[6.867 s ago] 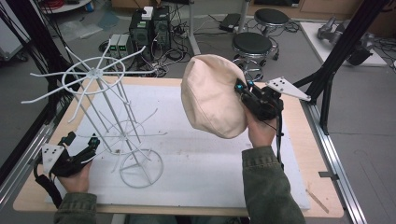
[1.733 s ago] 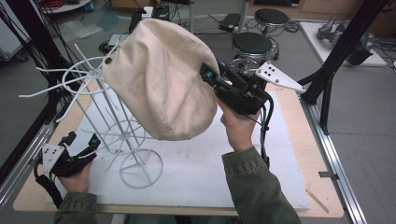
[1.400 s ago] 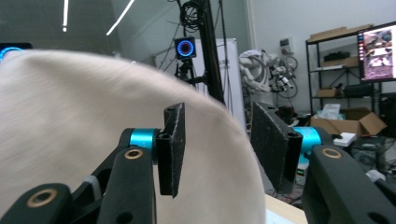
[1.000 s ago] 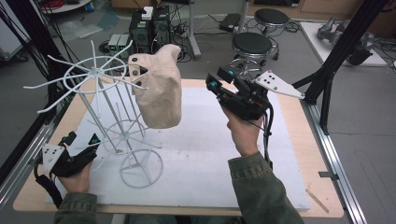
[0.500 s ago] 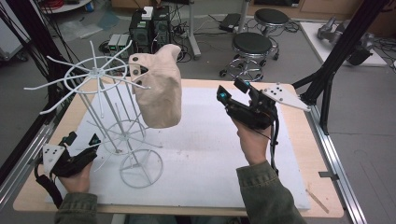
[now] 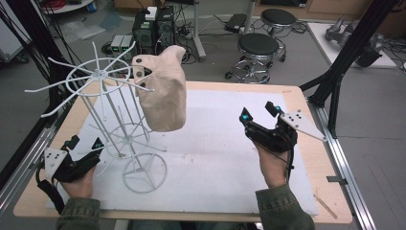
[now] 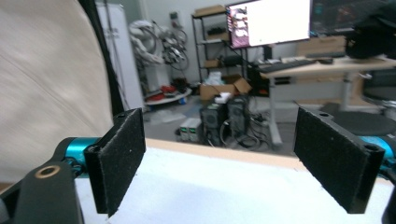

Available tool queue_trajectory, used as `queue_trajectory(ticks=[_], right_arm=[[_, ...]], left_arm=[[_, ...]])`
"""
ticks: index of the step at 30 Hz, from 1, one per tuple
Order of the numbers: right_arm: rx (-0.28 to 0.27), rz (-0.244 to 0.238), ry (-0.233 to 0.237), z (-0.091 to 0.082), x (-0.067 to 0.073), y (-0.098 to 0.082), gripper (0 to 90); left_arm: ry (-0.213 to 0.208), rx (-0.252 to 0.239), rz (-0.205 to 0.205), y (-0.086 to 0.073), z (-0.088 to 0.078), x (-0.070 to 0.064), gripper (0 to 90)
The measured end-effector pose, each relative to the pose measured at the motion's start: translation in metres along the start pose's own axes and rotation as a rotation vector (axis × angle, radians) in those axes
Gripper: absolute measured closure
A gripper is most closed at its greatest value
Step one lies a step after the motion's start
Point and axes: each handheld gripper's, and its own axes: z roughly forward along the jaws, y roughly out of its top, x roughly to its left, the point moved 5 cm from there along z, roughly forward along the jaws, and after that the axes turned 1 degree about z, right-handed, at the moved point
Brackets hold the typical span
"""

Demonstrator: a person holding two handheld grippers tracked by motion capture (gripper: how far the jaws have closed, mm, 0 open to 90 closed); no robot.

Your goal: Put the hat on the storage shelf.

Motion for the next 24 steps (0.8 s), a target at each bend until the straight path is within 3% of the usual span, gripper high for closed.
queue_trajectory(ticks=[4, 8, 13, 24], right_arm=[[0.017, -0.014, -0.045, -0.005, -0.009, -0.014, 12.2], [0.016, -0.034, -0.052, -0.01, -0.012, -0.023, 12.1], [0.022, -0.064, -0.095, -0.023, -0.021, -0.042, 11.7], [0.038, -0.039, -0.221, -0.045, -0.057, -0.086, 11.3]], left_arm=[[0.0, 0.0, -0.001, 0.0, 0.0, 0.0, 21.0], [0.0, 0.0, -0.001, 0.0, -0.001, -0.001, 21.0], [0.0, -0.006, -0.002, 0.001, -0.001, -0.001, 21.0], [-0.002, -0.004, -0.01, 0.0, -0.001, -0.002, 21.0]])
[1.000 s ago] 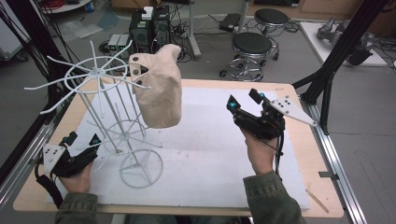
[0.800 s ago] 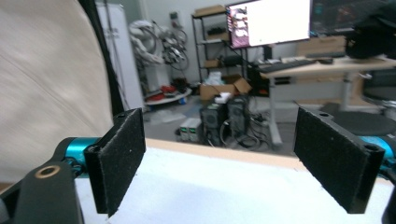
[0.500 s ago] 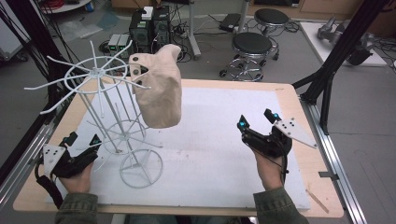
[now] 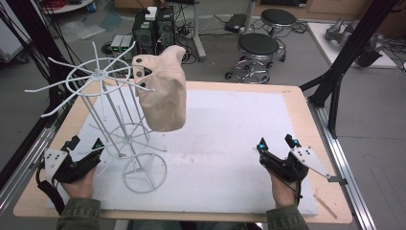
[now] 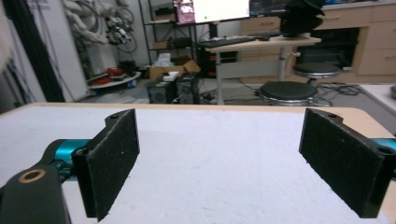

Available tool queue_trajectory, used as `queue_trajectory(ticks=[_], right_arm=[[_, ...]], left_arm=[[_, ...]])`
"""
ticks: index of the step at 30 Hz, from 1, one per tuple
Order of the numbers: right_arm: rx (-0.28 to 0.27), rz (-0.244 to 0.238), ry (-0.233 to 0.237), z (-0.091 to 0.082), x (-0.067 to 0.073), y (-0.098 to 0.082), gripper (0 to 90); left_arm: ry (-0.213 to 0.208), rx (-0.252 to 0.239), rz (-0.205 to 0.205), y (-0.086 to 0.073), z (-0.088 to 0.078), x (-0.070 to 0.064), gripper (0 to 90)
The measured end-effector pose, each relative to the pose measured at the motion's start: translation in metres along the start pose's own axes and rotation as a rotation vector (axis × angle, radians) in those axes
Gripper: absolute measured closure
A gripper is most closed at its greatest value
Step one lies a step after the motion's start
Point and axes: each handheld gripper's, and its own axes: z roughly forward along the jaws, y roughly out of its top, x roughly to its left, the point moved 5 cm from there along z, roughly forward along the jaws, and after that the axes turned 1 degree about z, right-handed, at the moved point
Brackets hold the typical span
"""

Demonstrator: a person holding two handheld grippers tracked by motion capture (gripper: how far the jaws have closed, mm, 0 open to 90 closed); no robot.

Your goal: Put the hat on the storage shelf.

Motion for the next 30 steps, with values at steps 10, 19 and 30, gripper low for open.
queue_trajectory(ticks=[10, 19, 30], right_arm=[[-0.017, -0.047, -0.069, -0.001, -0.012, -0.015, 11.3], [-0.006, -0.051, -0.096, -0.002, -0.011, -0.018, 11.3], [-0.016, -0.03, -0.106, -0.004, -0.014, -0.017, 11.4]], left_arm=[[-0.001, -0.002, 0.002, 0.0, -0.001, 0.0, 20.9], [-0.006, 0.002, 0.005, 0.0, 0.0, -0.001, 21.0], [-0.007, 0.007, 0.005, -0.001, 0.001, -0.002, 21.0]])
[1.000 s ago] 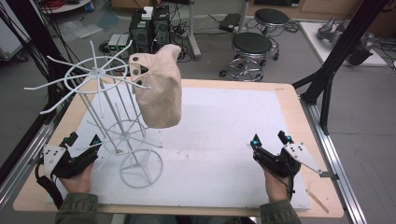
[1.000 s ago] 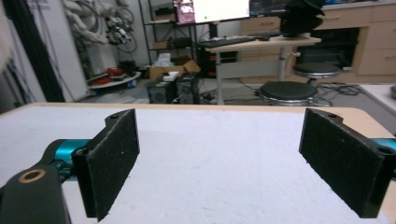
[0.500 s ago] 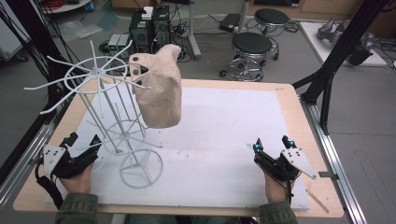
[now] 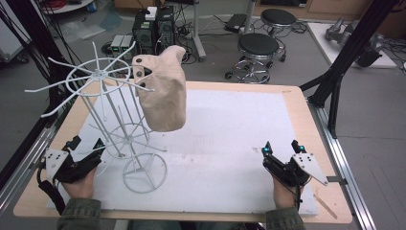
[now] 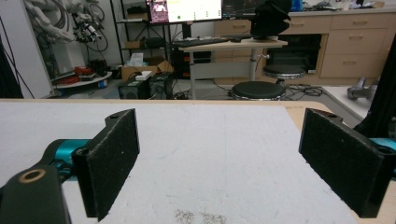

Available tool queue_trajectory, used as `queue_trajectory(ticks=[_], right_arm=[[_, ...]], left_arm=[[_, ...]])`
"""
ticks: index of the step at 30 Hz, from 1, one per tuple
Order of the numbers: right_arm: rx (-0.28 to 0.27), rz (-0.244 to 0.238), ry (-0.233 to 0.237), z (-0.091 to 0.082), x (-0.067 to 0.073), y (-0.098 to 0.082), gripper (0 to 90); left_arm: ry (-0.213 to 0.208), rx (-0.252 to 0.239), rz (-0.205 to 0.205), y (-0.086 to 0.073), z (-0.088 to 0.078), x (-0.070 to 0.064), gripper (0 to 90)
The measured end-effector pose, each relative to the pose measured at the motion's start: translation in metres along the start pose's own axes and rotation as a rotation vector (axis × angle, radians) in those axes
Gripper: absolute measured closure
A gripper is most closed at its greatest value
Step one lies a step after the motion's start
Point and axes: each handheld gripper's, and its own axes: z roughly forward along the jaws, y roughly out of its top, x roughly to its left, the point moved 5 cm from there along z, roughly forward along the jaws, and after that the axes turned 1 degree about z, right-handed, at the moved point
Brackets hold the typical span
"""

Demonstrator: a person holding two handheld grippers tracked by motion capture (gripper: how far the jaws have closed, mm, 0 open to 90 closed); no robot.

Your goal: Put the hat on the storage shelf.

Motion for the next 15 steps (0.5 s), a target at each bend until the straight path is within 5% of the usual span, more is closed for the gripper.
queue_trajectory(ticks=[15], right_arm=[[0.01, 0.005, 0.001, -0.0004, 0.0, -0.0009, 11.4]], left_arm=[[-0.002, 0.002, 0.003, 0.0001, -0.0005, -0.0006, 20.9]])
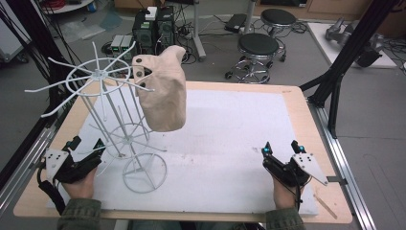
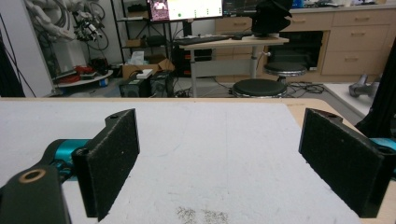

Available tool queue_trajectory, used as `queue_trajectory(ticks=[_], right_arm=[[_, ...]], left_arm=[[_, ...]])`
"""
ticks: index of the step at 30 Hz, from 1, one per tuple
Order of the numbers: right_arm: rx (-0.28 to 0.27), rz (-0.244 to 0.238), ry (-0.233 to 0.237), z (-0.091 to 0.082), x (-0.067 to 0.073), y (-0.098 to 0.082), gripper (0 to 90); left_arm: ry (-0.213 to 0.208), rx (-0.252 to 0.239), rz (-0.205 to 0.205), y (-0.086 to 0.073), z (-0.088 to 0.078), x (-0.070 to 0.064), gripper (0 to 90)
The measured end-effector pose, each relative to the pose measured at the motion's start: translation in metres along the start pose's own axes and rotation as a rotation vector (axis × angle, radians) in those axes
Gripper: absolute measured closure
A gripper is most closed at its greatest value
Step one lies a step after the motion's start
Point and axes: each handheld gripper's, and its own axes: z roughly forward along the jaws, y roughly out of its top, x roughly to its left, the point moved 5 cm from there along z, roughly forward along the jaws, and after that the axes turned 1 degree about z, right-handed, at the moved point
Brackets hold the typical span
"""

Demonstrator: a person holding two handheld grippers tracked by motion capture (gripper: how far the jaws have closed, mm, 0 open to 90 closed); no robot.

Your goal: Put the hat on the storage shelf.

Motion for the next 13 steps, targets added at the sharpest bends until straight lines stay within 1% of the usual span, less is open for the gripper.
queue_trajectory(ticks=[8, 13], right_arm=[[0.005, -0.002, 0.0, 0.0003, -0.0004, -0.0004, 11.4], [0.007, 0.005, 0.003, 0.0007, -0.0002, -0.0007, 11.4]], left_arm=[[-0.003, 0.002, -0.002, -0.0004, 0.0005, -0.0001, 21.0], [-0.002, 0.003, -0.002, -0.0008, 0.0009, 0.0001, 21.0]])
